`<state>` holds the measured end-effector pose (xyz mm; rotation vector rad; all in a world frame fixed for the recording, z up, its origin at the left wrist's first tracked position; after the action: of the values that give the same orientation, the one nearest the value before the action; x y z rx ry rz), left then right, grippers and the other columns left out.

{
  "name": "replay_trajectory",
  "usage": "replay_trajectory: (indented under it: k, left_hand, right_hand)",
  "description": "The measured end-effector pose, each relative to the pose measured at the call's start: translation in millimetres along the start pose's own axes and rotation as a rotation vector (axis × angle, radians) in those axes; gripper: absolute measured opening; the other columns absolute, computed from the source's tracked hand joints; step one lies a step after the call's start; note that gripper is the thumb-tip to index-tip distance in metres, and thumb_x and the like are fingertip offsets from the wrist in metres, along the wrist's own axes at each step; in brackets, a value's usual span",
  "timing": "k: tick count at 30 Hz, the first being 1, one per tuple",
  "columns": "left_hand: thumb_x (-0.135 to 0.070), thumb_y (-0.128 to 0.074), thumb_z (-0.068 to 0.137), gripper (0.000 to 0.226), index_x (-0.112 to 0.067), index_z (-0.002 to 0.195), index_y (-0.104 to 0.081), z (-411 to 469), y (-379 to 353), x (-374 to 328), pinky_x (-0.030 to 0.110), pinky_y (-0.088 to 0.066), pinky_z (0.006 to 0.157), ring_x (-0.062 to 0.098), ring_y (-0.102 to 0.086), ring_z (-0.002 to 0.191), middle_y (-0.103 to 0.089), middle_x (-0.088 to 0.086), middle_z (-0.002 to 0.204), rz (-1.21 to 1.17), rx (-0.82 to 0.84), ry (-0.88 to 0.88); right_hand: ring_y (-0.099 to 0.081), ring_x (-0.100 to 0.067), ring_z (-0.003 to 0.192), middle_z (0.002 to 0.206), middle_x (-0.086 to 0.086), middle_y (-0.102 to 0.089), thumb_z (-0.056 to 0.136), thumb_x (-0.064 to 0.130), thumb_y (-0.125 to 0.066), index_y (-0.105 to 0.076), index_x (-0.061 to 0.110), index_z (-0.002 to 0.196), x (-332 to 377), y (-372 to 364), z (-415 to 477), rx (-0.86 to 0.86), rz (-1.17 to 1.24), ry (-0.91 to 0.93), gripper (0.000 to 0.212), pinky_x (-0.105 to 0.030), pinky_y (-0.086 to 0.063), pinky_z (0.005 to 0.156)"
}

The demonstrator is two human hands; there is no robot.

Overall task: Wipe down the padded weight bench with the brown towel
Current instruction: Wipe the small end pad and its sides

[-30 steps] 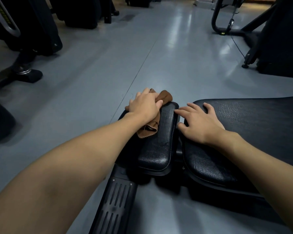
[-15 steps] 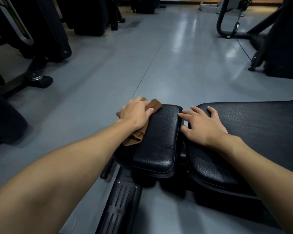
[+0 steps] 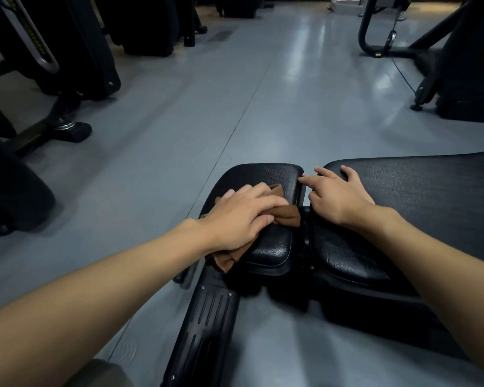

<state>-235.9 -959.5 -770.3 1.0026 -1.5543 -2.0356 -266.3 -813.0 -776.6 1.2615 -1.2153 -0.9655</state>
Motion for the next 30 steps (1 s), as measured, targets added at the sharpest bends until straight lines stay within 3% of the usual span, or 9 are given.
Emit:
replay_trajectory:
  k: [5, 8, 12, 16, 25, 28, 30]
  left_hand:
    - [-0.036, -0.048, 0.096, 0.045, -0.045, 0.139, -0.039, -36, -3, -17, 0.038, -0.038, 0.084, 0.013, -0.044, 0.105, -0.045, -0.014, 0.127, 0.032, 0.021, -0.100]
    - [-0.052, -0.044, 0.096, 0.059, -0.034, 0.148, -0.025, -32, -6, -11, 0.039, -0.038, 0.087, 0.014, -0.043, 0.107, -0.043, -0.013, 0.128, 0.088, 0.059, -0.044]
    - [-0.057, -0.032, 0.094, 0.055, -0.033, 0.143, -0.037, -12, -6, -8, 0.042, -0.039, 0.085, 0.016, -0.044, 0.107, -0.045, -0.010, 0.130, 0.181, 0.033, -0.024]
    - [-0.045, -0.041, 0.099, 0.047, -0.033, 0.144, -0.038, 10, -5, 2, 0.046, -0.038, 0.088, 0.018, -0.042, 0.112, -0.044, -0.010, 0.133, 0.162, 0.023, 0.068]
    - [-0.045, -0.041, 0.096, 0.042, -0.032, 0.136, -0.044, -55, -6, -28, 0.040, -0.039, 0.084, 0.015, -0.045, 0.109, -0.046, -0.012, 0.132, 0.158, 0.068, -0.173]
    - [-0.045, -0.044, 0.095, 0.042, -0.033, 0.135, -0.046, -53, -6, -25, 0.040, -0.040, 0.083, 0.015, -0.046, 0.108, -0.047, -0.012, 0.132, 0.178, 0.061, -0.176]
    - [-0.043, -0.047, 0.096, 0.040, -0.033, 0.135, -0.047, -41, -2, -15, 0.042, -0.040, 0.084, 0.015, -0.045, 0.108, -0.047, -0.012, 0.130, 0.175, 0.039, -0.115]
  right_hand:
    - [-0.012, -0.011, 0.150, 0.162, 0.004, -0.024, 0.093, 0.016, -0.035, -0.030, 0.022, 0.152, 24, -7, -24, 0.010, -0.052, 0.063, 0.059, -0.050, 0.002, 0.120]
    - [-0.014, -0.007, 0.149, 0.162, 0.004, -0.024, 0.093, 0.016, -0.038, -0.032, 0.023, 0.152, 22, -4, -25, -0.022, 0.002, 0.049, 0.059, -0.047, 0.003, 0.120]
    - [-0.016, -0.007, 0.148, 0.162, 0.003, -0.024, 0.093, 0.018, -0.038, -0.034, 0.024, 0.152, 23, -5, -22, -0.026, -0.009, 0.053, 0.059, -0.047, 0.002, 0.120]
    - [-0.016, -0.007, 0.148, 0.162, 0.004, -0.024, 0.094, 0.021, -0.038, -0.033, 0.025, 0.152, 22, -5, -23, -0.026, -0.013, 0.052, 0.058, -0.047, 0.002, 0.120]
    - [-0.017, -0.011, 0.149, 0.162, 0.001, -0.025, 0.095, 0.020, -0.037, -0.031, 0.022, 0.152, 28, -1, -31, -0.022, -0.043, 0.054, 0.057, -0.049, 0.001, 0.120]
    - [-0.021, -0.015, 0.147, 0.157, -0.002, -0.031, 0.095, 0.019, -0.039, -0.040, 0.020, 0.146, 43, -1, -35, -0.006, -0.066, 0.088, 0.051, -0.053, -0.003, 0.118]
    - [-0.026, -0.015, 0.145, 0.154, -0.004, -0.035, 0.092, 0.015, -0.040, -0.049, 0.019, 0.139, 56, 0, -33, -0.025, -0.015, 0.131, 0.048, -0.048, -0.008, 0.119]
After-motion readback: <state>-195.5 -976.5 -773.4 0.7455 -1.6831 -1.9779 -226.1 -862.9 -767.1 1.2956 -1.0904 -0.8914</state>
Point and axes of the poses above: each hand's wrist, its own z-axis towards the middle knuckle, its own y-axis out of the back of the hand, x = y × z, the point moved 10 cm from there along z, towards the middle knuckle
